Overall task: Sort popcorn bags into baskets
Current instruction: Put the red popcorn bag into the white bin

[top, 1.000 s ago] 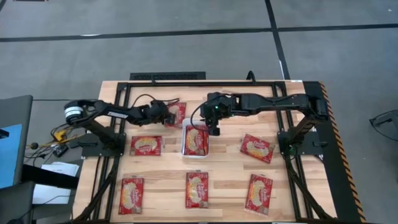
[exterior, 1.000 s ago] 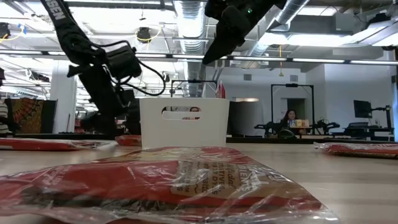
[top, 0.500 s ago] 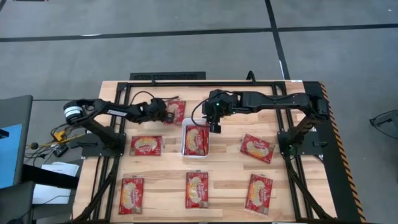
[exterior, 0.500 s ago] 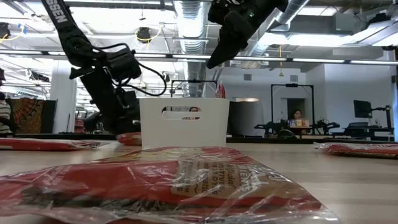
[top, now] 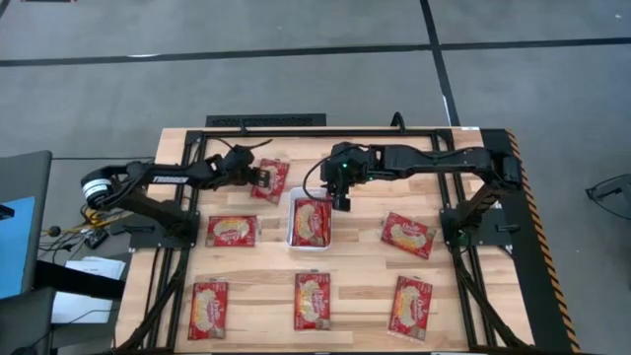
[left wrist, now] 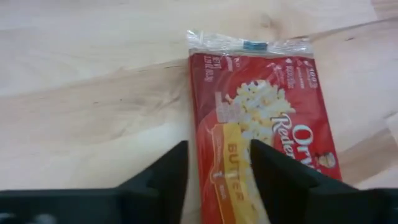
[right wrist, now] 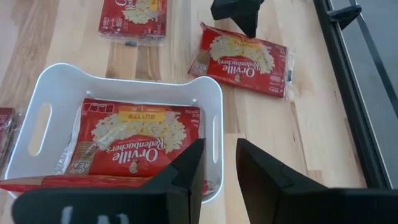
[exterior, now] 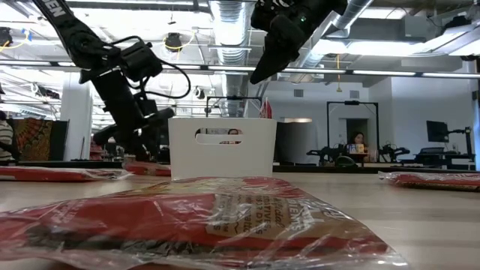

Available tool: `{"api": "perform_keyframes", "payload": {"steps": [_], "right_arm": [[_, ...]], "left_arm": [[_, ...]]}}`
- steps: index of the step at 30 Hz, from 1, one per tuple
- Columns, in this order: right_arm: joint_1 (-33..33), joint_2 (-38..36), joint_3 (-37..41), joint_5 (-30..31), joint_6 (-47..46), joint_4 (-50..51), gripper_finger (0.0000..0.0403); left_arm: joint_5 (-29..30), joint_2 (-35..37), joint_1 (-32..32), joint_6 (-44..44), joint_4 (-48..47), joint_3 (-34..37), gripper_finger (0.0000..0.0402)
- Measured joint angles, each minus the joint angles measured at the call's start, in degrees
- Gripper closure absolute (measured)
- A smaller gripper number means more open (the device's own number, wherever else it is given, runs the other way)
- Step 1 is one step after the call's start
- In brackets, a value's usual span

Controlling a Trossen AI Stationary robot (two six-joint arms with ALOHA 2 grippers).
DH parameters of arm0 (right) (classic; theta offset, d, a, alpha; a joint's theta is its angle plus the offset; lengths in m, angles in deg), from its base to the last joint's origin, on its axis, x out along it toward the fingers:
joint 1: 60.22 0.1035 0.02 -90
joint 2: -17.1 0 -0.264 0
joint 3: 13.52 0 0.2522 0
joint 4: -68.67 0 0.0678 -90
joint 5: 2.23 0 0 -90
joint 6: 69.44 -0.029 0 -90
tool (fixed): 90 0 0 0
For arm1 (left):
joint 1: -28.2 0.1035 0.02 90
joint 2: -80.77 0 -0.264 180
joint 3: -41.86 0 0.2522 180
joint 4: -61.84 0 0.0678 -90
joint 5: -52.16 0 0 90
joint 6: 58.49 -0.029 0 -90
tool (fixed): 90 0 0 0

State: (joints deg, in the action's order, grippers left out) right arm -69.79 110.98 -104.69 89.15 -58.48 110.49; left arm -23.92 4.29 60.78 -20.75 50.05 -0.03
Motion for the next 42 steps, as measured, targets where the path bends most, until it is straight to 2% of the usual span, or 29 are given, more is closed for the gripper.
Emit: {"api": "perform_keyframes", "payload": {"steps": [4,8,10,12,14,16,21,22,27,30,33,38,42], "right_arm": [[0.0,0.0,0.0,0.0,0.0,-0.2,0.0288],[0.0,0.0,0.0,0.0,0.0,0.5,0.0288],[0.0,0.0,0.0,-0.1,0.0,1.1,0.0288],[0.0,0.0,0.0,0.0,0.0,1.9,0.0288],[0.0,0.0,0.0,0.0,0.0,2.4,0.0288],[0.0,0.0,0.0,0.0,0.0,2.4,0.0288],[0.0,0.0,0.0,0.0,0.0,2.2,0.0288],[0.0,0.0,0.0,0.0,0.0,2.3,0.0288],[0.0,0.0,0.0,0.0,-0.5,2.9,0.0288],[0.0,0.0,0.0,0.0,-1.0,3.3,0.0288],[0.1,0.0,0.0,0.0,-1.1,3.5,0.0288],[0.6,0.0,0.0,0.0,-0.2,0.5,0.0288],[3.1,0.1,2.6,-0.2,1.4,-10.8,0.0288]], "left_arm": [[0.2,-4.1,0.0,1.3,4.4,0.0,0.0187],[-3.0,-9.4,0.0,1.9,11.5,-0.1,0.0128],[-3.0,-11.6,0.0,2.5,13.8,-0.3,0.0111],[-2.5,-14.0,0.0,3.7,13.5,-0.3,0.011],[-1.8,-16.0,0.2,3.1,13.5,-0.4,0.0131],[-1.4,-17.7,0.3,2.0,13.6,-0.5,0.0176],[-0.6,-19.6,0.4,-1.9,14.3,-0.7,0.036],[-0.4,-19.6,0.4,-2.3,14.4,-0.7,0.0377],[-1.6,-18.7,1.0,-3.7,14.5,-0.4,0.0394],[-4.1,-15.3,0.8,-5.6,13.6,0.0,0.0398],[-5.8,-9.3,0.4,-7.8,12.3,0.1,0.0401],[-4.8,2.0,0.2,-10.5,6.4,0.0,0.04],[-3.7,10.5,-0.3,-11.4,-1.5,0.0,0.04]]}}
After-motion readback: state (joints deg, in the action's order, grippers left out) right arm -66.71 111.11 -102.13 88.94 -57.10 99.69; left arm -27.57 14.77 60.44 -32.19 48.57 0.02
